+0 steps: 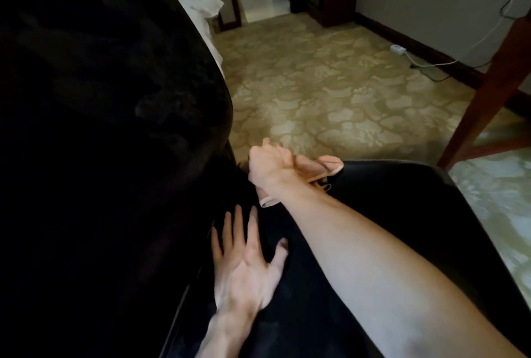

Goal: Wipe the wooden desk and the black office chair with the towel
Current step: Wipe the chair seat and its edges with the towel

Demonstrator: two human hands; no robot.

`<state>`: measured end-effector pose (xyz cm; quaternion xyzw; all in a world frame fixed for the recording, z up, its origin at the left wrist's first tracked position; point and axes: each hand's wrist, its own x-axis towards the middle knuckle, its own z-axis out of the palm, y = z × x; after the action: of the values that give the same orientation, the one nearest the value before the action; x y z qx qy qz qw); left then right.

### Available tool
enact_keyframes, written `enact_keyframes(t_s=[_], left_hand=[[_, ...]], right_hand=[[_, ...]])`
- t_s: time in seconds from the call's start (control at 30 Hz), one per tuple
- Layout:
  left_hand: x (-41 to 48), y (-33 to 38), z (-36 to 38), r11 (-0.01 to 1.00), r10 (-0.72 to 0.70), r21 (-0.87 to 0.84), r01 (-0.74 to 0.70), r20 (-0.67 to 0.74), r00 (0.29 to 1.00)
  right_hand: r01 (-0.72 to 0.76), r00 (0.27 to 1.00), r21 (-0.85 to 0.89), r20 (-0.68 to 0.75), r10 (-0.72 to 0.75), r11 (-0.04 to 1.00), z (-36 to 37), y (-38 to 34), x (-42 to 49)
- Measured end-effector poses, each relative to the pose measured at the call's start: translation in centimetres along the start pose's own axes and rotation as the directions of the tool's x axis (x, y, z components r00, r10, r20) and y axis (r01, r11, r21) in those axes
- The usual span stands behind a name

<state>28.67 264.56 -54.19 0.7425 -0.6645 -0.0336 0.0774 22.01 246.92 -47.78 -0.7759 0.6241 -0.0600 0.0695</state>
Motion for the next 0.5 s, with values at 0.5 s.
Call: enact_keyframes(t_s=[0.5], left_hand=[[0.4, 0.3, -0.5, 0.999, -0.046, 0.029, 0.044, 0.061, 0.997]], right_hand=[[-0.397, 0.908, 0.052, -0.124, 0.400, 0.916, -3.3, 21.6, -10.4]])
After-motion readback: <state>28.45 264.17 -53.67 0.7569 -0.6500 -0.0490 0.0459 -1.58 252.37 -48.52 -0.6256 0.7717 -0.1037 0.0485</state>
